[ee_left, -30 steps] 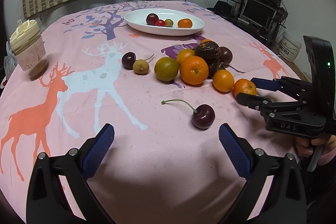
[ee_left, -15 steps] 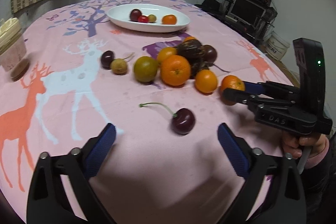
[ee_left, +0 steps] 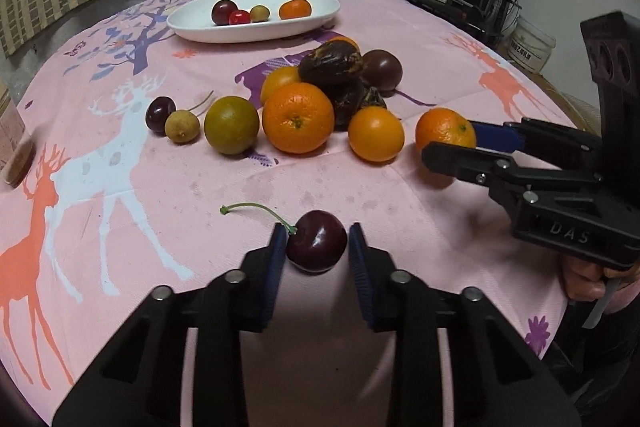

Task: Organize fruits
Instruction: 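Grasp an orange with the right tool while the left tool grasps a stemmed dark cherry, then release the orange onto the plate with the right tool while the left tool drops the cherry there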

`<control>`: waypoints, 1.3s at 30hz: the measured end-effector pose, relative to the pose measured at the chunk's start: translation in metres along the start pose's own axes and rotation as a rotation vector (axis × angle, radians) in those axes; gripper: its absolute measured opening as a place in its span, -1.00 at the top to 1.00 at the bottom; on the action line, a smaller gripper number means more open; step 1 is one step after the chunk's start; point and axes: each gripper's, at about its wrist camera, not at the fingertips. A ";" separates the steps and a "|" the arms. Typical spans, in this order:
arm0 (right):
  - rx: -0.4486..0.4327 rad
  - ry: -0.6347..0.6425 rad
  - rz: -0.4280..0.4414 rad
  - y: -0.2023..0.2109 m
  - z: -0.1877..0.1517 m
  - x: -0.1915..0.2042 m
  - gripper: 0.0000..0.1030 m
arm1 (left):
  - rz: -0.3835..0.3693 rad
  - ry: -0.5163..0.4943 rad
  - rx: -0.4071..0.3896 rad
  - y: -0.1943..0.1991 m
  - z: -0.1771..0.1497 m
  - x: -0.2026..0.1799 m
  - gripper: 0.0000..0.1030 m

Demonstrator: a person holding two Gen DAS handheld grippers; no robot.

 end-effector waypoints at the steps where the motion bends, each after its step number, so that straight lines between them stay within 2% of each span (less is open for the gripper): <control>1: -0.002 0.000 0.003 0.000 0.000 0.000 0.17 | 0.007 -0.005 -0.002 0.000 0.000 -0.001 0.44; 4: -0.010 0.002 0.005 0.001 0.000 0.001 0.17 | 0.013 -0.003 -0.014 0.002 0.000 -0.001 0.44; 7: -0.032 0.000 0.004 0.005 -0.001 0.001 0.17 | -0.011 0.014 -0.041 0.009 0.003 0.003 0.44; 10: -0.034 -0.002 0.038 0.007 0.003 -0.001 0.17 | -0.039 0.009 -0.080 0.022 0.018 0.008 0.44; 13: -0.043 -0.016 0.090 0.007 0.028 -0.005 0.17 | -0.039 -0.007 -0.140 0.035 0.054 0.020 0.44; 17: -0.113 -0.017 0.064 -0.010 0.090 -0.011 0.17 | -0.010 0.015 -0.212 0.031 0.119 0.049 0.44; 22: -0.068 -0.075 -0.004 -0.080 0.160 -0.023 0.16 | 0.021 0.088 -0.176 -0.015 0.189 0.097 0.44; 25: -0.029 -0.059 -0.046 -0.115 0.180 -0.024 0.16 | 0.061 0.134 -0.123 -0.049 0.216 0.124 0.44; 29: 0.025 -0.058 -0.042 -0.148 0.186 -0.024 0.16 | 0.077 0.152 -0.077 -0.077 0.227 0.143 0.44; 32: 0.035 -0.027 -0.051 -0.156 0.188 -0.021 0.15 | 0.091 0.147 -0.051 -0.092 0.229 0.147 0.43; 33: 0.032 -0.019 -0.055 -0.156 0.187 -0.019 0.15 | 0.102 0.151 -0.046 -0.094 0.229 0.147 0.39; 34: 0.031 -0.012 -0.064 -0.155 0.187 -0.018 0.15 | 0.115 0.151 -0.047 -0.095 0.229 0.147 0.11; 35: 0.025 -0.001 -0.074 -0.152 0.187 -0.016 0.00 | 0.134 0.146 -0.061 -0.092 0.229 0.145 -0.28; 36: 0.011 0.007 -0.085 -0.147 0.188 -0.015 -0.28 | 0.158 0.139 -0.089 -0.085 0.228 0.141 -0.46; 37: -0.019 0.014 -0.102 -0.138 0.189 -0.014 -0.35 | 0.179 0.134 -0.115 -0.078 0.227 0.140 -0.69; 38: -0.046 0.017 -0.115 -0.130 0.189 -0.013 -0.42 | 0.194 0.125 -0.149 -0.065 0.225 0.135 -0.83; 39: -0.077 0.021 -0.116 -0.119 0.189 -0.013 -0.51 | 0.197 0.118 -0.170 -0.055 0.223 0.132 -0.86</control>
Point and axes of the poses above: each gripper's, at about its wrist camera, not at the fingertips, and y roughly against the way its jaws point, x to its left, z to its top, and after that the axes turned 9 degrees about -z, right-handed
